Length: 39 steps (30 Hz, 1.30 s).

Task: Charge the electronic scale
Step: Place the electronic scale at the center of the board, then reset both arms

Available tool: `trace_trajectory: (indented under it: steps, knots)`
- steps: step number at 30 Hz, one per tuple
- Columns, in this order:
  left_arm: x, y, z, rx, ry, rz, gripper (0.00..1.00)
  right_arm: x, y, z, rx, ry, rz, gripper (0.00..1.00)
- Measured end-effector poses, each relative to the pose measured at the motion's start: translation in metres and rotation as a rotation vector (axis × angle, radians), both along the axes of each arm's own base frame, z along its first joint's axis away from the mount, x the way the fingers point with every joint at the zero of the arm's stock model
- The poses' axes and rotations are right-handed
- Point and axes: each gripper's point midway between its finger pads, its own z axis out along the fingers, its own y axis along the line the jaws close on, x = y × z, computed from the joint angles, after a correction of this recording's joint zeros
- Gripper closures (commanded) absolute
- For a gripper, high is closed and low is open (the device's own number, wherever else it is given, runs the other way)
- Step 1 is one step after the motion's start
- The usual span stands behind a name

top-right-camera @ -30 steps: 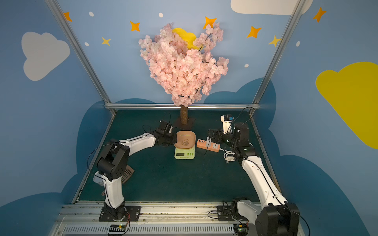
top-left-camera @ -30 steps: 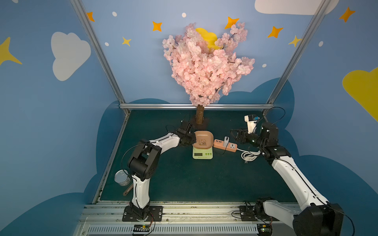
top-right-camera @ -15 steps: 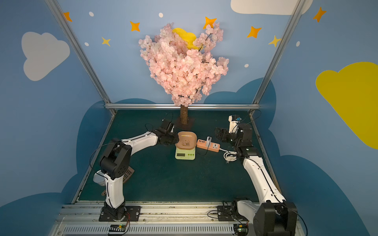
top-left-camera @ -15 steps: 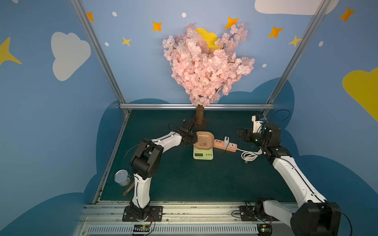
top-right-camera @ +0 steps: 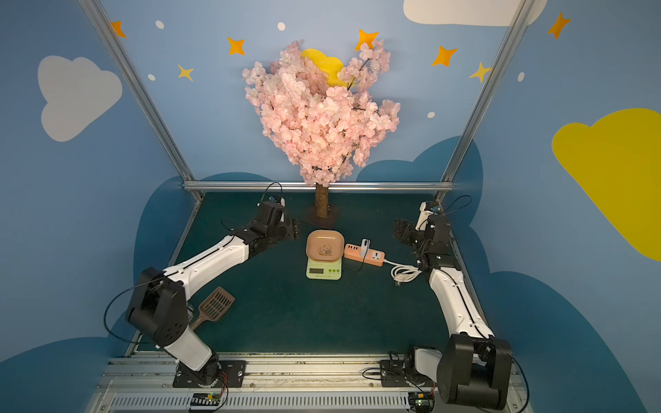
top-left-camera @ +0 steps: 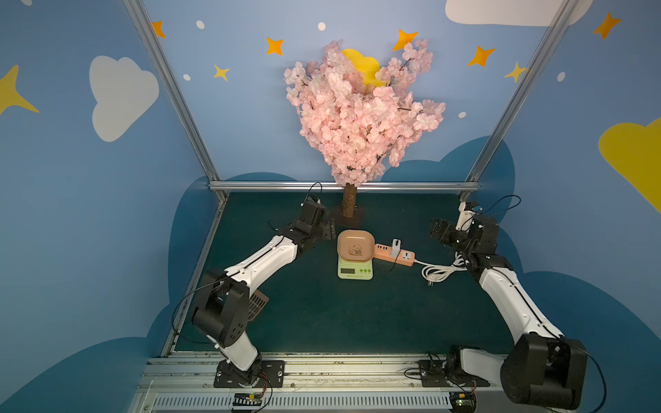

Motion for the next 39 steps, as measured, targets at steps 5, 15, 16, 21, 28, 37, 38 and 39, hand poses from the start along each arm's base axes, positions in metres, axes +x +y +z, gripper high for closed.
trace_trajectory:
  steps: [5, 15, 16, 21, 28, 37, 38, 39]
  knots:
    - [-0.017, 0.075, 0.023, 0.134, -0.166, 0.142, 0.00, 0.014, -0.028, -0.037, 0.016, 0.079, -0.084, 0.04]
    - [-0.073, 0.184, -0.043, 0.394, -0.244, 0.344, 0.00, 0.017, -0.058, -0.084, -0.015, 0.186, -0.156, 0.05]
    - [-0.076, 0.193, -0.047, 0.408, -0.235, 0.369, 0.00, 0.016, -0.058, -0.086, -0.021, 0.188, -0.154, 0.05]
    - [-0.083, 0.218, -0.063, 0.404, -0.243, 0.440, 0.00, 0.001, -0.058, -0.116, -0.053, 0.192, -0.148, 0.05]
    - [-0.093, 0.222, -0.117, 0.350, -0.194, 0.386, 0.00, -0.003, -0.053, -0.124, -0.105, 0.176, -0.096, 0.05]
    - [-0.074, 0.211, -0.084, 0.298, -0.277, 0.330, 0.00, -0.029, -0.030, -0.154, -0.136, 0.133, -0.011, 0.05]
    - [-0.074, 0.210, -0.084, 0.298, -0.277, 0.326, 0.00, -0.028, -0.027, -0.151, -0.146, 0.115, -0.001, 0.05]
    - [-0.075, 0.210, -0.085, 0.302, -0.272, 0.323, 0.00, -0.027, -0.025, -0.148, -0.153, 0.099, 0.006, 0.05]
